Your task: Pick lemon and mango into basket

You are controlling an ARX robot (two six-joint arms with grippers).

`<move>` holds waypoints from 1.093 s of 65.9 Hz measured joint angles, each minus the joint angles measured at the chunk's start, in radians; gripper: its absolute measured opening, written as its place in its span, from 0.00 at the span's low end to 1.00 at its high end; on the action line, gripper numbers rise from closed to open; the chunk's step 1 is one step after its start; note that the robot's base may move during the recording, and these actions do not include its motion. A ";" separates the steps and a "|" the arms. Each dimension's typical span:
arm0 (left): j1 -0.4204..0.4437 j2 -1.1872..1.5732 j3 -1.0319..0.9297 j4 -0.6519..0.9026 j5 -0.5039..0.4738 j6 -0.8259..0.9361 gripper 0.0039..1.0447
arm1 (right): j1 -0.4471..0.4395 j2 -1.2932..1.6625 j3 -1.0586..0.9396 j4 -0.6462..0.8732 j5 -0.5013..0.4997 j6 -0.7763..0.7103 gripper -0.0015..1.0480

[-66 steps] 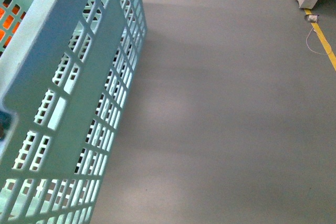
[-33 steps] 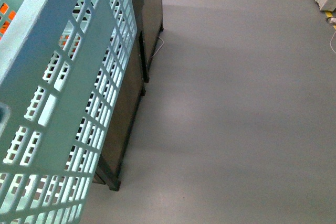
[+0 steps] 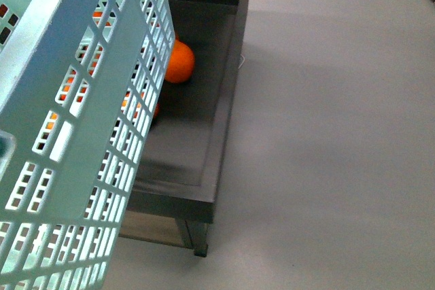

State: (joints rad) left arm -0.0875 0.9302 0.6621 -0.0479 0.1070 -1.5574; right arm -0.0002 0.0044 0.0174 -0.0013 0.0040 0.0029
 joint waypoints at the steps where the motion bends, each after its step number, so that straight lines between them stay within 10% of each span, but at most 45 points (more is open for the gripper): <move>1: 0.000 0.000 0.000 0.000 0.000 0.000 0.26 | 0.000 0.000 0.000 0.000 -0.002 0.000 0.92; 72: 0.001 0.001 0.001 0.000 0.000 0.000 0.26 | 0.000 0.000 0.000 0.000 -0.003 0.000 0.92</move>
State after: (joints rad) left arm -0.0868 0.9314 0.6628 -0.0479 0.1066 -1.5578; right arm -0.0002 0.0040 0.0174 -0.0013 0.0006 0.0029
